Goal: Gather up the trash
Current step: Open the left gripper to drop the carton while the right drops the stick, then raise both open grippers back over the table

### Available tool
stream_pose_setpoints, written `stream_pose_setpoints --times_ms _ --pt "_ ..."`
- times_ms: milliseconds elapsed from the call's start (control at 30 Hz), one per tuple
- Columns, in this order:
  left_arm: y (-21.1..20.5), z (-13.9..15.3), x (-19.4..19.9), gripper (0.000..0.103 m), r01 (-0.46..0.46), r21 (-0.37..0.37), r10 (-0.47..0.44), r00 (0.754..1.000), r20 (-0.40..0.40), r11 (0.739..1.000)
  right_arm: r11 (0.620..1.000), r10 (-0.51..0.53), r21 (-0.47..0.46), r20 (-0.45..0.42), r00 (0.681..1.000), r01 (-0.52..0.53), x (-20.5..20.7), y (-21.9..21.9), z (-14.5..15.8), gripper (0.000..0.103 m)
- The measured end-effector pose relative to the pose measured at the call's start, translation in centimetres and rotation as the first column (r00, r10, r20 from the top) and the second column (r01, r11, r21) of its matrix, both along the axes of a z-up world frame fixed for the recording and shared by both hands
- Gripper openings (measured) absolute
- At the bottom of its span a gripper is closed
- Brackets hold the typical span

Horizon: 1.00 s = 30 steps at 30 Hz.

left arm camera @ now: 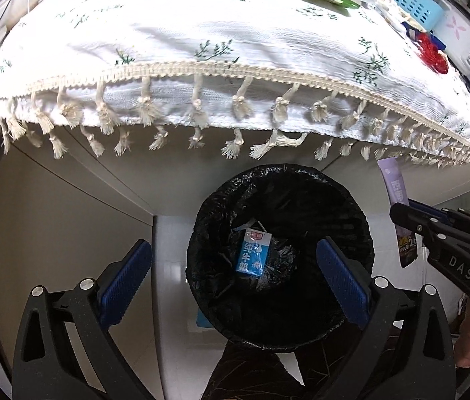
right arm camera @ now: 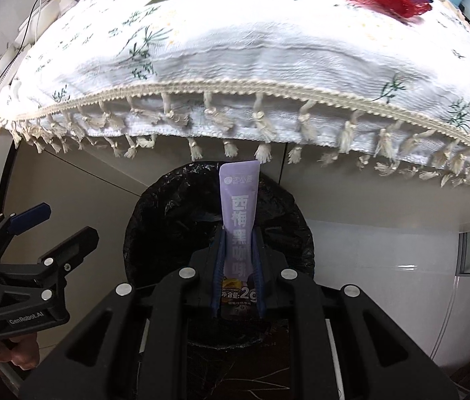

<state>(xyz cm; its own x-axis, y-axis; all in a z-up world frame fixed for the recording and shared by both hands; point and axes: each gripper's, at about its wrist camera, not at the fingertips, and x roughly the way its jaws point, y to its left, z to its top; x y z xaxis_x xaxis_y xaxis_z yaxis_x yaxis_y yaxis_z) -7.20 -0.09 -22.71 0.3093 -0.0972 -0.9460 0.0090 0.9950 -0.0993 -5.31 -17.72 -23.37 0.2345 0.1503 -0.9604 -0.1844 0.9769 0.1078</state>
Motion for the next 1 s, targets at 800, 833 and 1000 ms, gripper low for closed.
stream_pose_setpoints --times_ms 800,833,1000 --pt "-0.6 1.5 0.7 0.097 0.031 0.029 -0.032 0.999 0.021 0.999 0.997 -0.074 -0.028 0.096 0.993 0.077 1.2 -2.4 3.7 0.082" --pt "-0.6 1.8 0.7 0.097 0.034 0.031 -0.035 0.999 0.025 0.999 0.996 -0.08 -0.025 0.101 0.992 0.083 1.2 -2.6 4.1 0.084" --pt "-0.8 3.8 0.9 0.097 0.049 0.034 -0.051 0.997 0.054 0.998 0.994 -0.092 -0.043 0.155 0.984 0.099 0.8 -4.0 6.8 0.093"
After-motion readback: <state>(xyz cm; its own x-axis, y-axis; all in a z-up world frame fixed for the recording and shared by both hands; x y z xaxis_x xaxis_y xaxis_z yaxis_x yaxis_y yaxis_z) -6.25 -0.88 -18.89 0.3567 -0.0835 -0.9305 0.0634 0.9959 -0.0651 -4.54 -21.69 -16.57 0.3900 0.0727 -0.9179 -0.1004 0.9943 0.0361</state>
